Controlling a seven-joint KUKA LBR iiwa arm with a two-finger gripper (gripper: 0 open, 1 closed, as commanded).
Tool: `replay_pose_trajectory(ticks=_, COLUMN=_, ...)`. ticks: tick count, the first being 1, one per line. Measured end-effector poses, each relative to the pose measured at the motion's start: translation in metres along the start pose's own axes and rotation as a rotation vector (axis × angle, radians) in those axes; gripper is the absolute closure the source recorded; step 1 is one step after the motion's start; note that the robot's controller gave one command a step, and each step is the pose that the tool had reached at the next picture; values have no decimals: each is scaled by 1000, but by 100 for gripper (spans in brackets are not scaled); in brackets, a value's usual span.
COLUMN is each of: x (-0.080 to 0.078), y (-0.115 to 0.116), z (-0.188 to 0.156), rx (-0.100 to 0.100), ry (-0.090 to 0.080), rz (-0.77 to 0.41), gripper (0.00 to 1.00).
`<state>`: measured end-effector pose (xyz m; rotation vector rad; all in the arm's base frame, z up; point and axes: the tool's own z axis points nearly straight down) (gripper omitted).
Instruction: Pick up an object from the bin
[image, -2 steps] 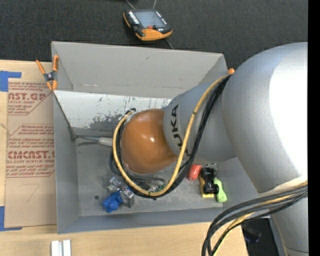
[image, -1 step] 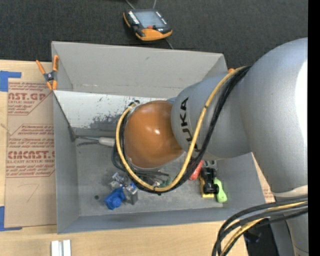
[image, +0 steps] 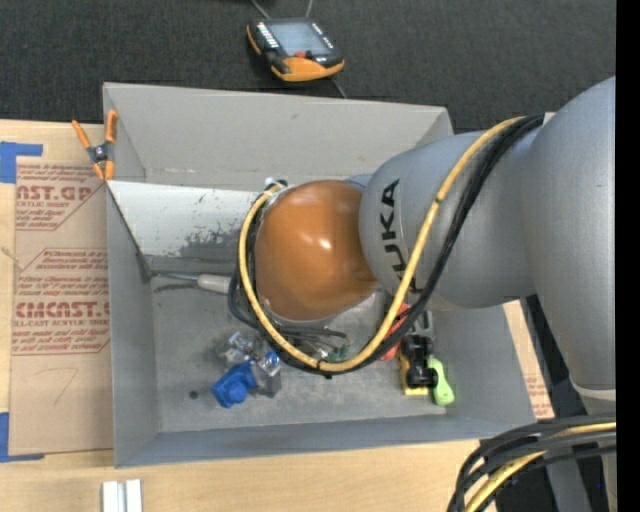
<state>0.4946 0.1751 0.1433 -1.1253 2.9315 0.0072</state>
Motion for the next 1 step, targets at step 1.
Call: replay_pose_trajectory(ticks=1, x=-1, y=0, z=-18, rx=1, ry=-5, rz=0, gripper=100)
